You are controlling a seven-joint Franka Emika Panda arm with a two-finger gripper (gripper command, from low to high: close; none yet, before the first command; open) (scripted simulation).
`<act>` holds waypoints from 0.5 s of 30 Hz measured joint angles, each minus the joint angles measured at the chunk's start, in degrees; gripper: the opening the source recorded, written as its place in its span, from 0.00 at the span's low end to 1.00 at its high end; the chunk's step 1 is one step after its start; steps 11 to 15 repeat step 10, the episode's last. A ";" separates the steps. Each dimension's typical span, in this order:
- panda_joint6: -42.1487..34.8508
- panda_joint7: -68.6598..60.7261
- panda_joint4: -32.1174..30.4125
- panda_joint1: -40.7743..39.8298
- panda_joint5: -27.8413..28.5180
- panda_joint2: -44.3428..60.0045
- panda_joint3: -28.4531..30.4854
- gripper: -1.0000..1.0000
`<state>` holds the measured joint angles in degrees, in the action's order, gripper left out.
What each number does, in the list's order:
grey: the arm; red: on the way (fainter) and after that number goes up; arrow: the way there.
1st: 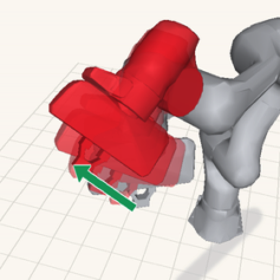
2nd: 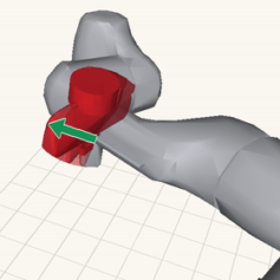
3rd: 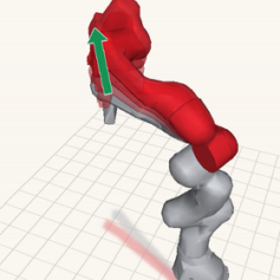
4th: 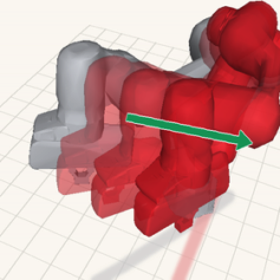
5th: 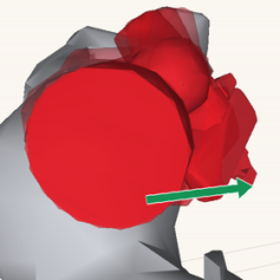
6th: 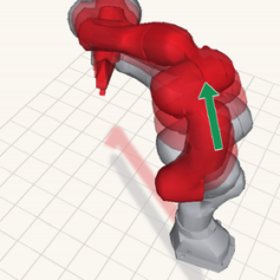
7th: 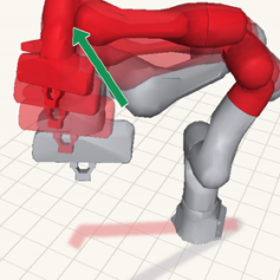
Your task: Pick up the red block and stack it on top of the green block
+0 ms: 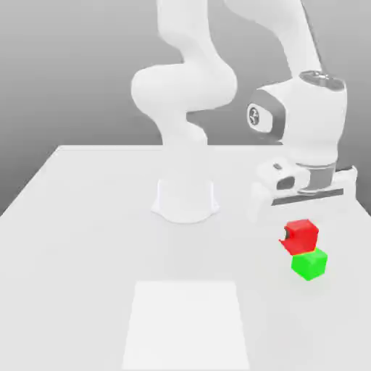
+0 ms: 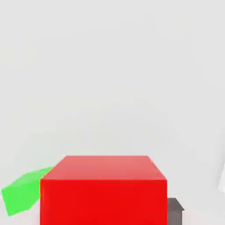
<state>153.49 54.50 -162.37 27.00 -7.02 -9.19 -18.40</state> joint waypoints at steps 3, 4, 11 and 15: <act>3.97 0.42 0.09 0.68 2.55 4.13 -1.28 0.00; 5.84 1.47 0.15 0.47 4.19 6.14 -1.21 0.00; 12.59 7.40 0.49 0.83 12.69 13.65 1.15 1.00; 12.59 7.40 0.49 0.83 12.69 13.65 1.15 1.00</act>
